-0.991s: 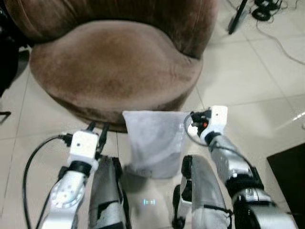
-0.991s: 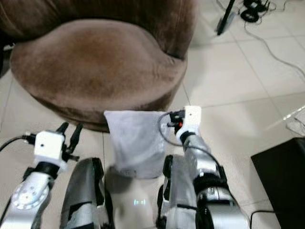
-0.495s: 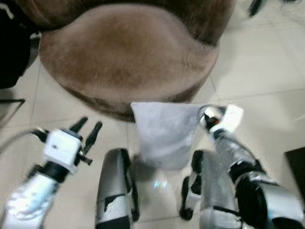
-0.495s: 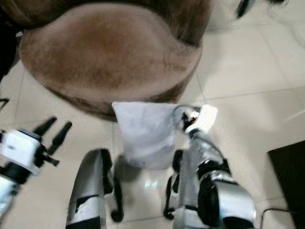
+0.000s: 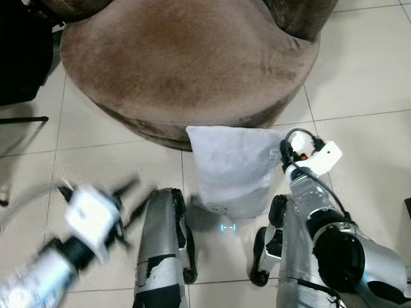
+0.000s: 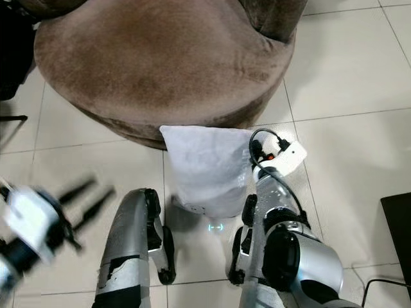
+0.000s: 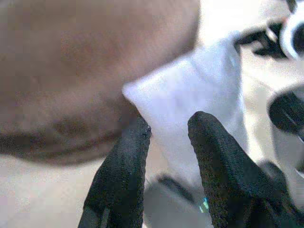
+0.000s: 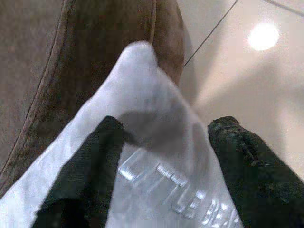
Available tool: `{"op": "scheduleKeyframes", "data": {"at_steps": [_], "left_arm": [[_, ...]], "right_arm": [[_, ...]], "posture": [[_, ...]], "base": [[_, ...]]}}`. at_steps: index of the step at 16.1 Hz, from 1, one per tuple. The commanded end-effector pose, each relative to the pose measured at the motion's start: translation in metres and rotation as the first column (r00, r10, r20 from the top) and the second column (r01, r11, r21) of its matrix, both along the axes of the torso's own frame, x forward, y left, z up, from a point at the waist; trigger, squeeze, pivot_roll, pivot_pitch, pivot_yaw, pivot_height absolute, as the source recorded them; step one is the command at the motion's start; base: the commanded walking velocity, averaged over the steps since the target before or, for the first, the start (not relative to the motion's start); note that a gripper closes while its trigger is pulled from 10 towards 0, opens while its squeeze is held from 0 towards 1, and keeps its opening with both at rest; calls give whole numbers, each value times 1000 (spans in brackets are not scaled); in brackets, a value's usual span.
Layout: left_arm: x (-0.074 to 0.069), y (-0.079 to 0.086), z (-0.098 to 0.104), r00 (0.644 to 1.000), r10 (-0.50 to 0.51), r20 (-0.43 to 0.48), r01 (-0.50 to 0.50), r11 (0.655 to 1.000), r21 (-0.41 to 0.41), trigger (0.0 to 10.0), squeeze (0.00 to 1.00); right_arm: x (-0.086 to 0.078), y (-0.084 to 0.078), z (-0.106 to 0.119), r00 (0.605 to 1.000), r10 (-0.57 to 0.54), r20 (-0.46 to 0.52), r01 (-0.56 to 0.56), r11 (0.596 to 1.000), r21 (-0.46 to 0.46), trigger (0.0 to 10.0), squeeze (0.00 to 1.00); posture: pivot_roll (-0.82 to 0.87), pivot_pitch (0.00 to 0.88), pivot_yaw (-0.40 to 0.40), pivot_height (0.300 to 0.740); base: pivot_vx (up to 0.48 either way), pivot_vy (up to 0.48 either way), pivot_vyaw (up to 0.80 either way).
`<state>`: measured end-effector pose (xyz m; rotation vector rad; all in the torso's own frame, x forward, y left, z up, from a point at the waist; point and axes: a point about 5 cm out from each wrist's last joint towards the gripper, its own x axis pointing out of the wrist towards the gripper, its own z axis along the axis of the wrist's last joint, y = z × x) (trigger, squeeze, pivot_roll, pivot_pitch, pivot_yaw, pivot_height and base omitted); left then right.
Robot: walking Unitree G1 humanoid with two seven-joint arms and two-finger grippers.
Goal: Move the pillow to the sofa from floor
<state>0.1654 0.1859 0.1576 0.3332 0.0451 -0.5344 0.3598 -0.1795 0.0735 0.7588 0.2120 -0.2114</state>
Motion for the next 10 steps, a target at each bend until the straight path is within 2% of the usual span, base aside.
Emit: {"op": "scheduleKeyframes", "data": {"at_steps": [1,3,4,6,8,10], "left_arm": [[-7,-4,-1,1000,-16,-10,16,1000,24,10000,0],[-23,-7,-9,999,3,-47,-1,999,43,10000,0],[-25,-7,-9,999,4,-48,-2,999,45,10000,0],[-23,-5,2,1000,26,-7,-26,999,42,10000,0],[-22,-3,7,999,36,16,-36,998,50,10000,0],[-20,0,11,999,44,32,-45,997,54,10000,0]], "right_arm": [[-6,4,-11,999,-8,-38,9,1000,19,10000,1000],[-3,11,-7,999,32,-13,-32,999,-9,10000,1000],[-3,12,-7,999,35,-11,-35,999,-12,10000,1000],[0,17,-1,997,5,71,-15,990,143,10000,1000],[2,15,3,995,-47,92,25,974,226,10000,1000],[2,13,2,995,-81,56,66,970,236,10000,1000]], "posture": [[472,493,112,546],[480,502,109,546],[485,497,108,546],[492,496,108,546],[497,505,110,546],[502,507,115,546]], "base": [[0,0,0],[0,0,0],[0,0,0],[0,0,0],[0,0,0],[0,0,0]]}}
